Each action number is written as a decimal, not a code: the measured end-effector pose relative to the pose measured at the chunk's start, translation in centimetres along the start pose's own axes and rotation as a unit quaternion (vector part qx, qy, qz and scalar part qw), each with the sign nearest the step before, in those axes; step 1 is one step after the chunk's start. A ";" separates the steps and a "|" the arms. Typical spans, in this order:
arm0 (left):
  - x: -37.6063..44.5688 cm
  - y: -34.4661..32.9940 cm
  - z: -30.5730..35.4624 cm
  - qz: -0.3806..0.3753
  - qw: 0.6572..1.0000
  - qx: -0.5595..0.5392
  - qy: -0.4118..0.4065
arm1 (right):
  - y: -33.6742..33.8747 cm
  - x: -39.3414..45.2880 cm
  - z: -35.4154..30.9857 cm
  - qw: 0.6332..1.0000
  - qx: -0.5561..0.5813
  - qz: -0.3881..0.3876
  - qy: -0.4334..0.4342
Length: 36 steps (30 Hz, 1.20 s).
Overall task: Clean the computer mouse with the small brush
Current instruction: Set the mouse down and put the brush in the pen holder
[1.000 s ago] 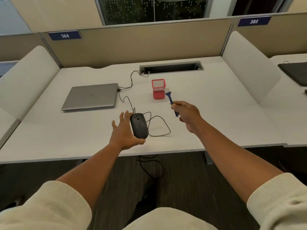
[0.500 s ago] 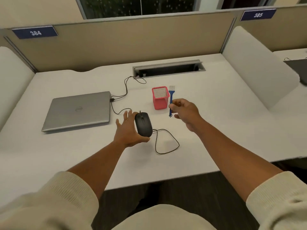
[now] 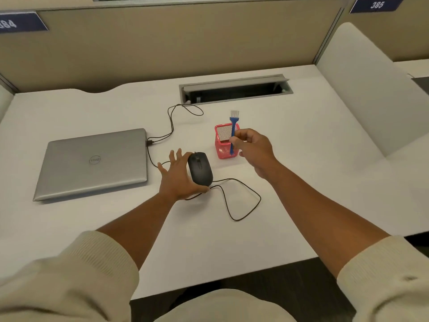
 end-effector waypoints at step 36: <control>9.3 -0.3 -2.1 -0.115 0.991 0.020 0.068 | -1.7 6.9 -0.4 1.000 -0.002 0.026 -0.011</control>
Point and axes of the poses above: each hand's wrist, its own x-axis towards the middle knuckle, its own y-axis out of the back of the hand, z = x × y, the point moved 10 cm from there along x, towards the middle knuckle, and after that the axes turned 1 degree about x, right-handed, at the moved point
